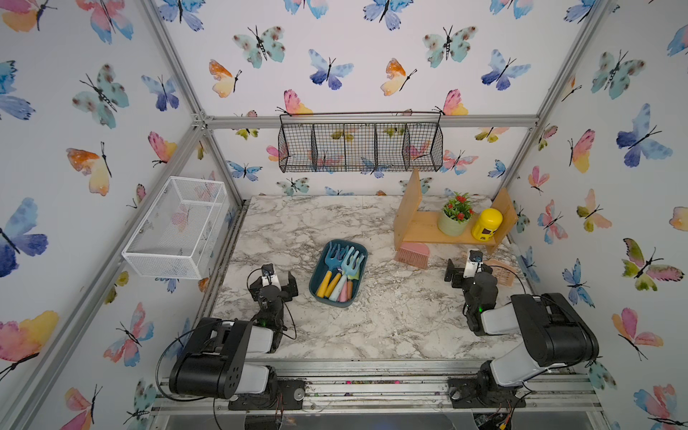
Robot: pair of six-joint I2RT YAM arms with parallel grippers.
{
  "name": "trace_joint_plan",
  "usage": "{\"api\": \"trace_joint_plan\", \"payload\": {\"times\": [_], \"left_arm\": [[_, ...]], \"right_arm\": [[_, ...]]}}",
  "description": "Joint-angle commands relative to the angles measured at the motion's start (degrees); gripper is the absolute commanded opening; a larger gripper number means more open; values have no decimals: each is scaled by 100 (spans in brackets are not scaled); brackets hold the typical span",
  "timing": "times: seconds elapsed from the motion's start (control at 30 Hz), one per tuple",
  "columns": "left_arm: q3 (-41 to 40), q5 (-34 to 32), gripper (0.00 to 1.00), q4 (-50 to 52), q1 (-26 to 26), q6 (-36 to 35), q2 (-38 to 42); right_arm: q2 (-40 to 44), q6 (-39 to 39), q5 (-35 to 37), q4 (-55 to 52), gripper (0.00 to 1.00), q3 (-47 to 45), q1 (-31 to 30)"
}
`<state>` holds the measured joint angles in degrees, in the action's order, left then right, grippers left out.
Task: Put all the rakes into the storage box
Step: Reset both arms
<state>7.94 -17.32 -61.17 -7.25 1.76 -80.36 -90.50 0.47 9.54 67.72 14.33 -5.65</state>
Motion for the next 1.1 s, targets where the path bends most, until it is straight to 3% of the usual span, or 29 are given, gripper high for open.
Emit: {"api": "trace_joint_plan", "payload": {"times": [0.0, 1.07], "left_arm": [[286, 431, 98, -255, 145, -151, -24], [287, 440, 98, -261, 151, -141, -23]], "right_arm": [[23, 67, -102, -40, 99, 70, 20], [15, 50, -58, 4, 99, 60, 20]]}}
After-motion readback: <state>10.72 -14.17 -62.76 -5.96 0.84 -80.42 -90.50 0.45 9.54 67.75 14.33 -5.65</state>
